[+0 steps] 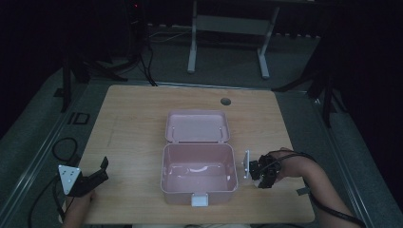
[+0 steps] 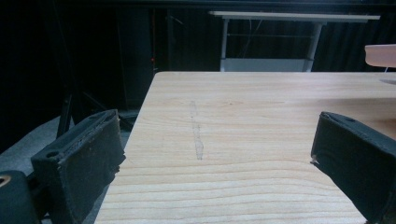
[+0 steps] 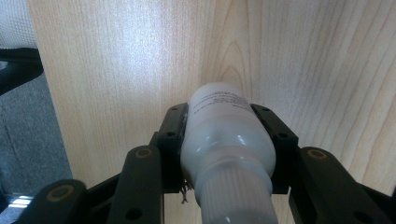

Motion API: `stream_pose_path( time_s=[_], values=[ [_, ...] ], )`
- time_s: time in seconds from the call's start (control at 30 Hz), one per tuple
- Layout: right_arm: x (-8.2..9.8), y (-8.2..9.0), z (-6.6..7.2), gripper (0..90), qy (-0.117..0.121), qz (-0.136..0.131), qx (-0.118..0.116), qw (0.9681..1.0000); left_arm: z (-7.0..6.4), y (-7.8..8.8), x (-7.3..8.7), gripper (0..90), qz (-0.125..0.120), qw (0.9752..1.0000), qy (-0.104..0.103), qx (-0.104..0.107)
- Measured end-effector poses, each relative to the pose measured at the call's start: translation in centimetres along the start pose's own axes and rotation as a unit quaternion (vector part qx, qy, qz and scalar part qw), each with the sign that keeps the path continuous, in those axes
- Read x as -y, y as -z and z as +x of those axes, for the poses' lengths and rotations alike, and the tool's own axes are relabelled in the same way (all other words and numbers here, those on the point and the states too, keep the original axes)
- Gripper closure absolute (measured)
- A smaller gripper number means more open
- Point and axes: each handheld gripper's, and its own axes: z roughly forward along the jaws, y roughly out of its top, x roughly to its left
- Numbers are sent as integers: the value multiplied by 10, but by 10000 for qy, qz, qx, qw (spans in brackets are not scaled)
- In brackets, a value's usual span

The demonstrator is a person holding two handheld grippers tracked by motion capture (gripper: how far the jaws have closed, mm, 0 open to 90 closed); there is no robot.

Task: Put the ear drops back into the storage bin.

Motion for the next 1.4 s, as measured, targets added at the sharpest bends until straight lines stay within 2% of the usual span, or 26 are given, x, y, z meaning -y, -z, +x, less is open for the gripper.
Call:
stream_pose_path(
  time_s=[0.23,0.53,0.9,1.4],
  values=[
    [0,8,1,593,-30,18,-10,10000,0,0,0,24,0,10000,-9,-1],
    [-5,28,2,593,-35,-84,60,9999,0,0,0,23,-2,10000,-9,-8],
    [-8,58,3,592,-62,-181,211,9996,0,0,0,23,-13,10000,-8,-16],
    [-13,97,5,593,-70,-175,423,9989,0,0,0,23,-20,10000,-2,-25]
  ],
)
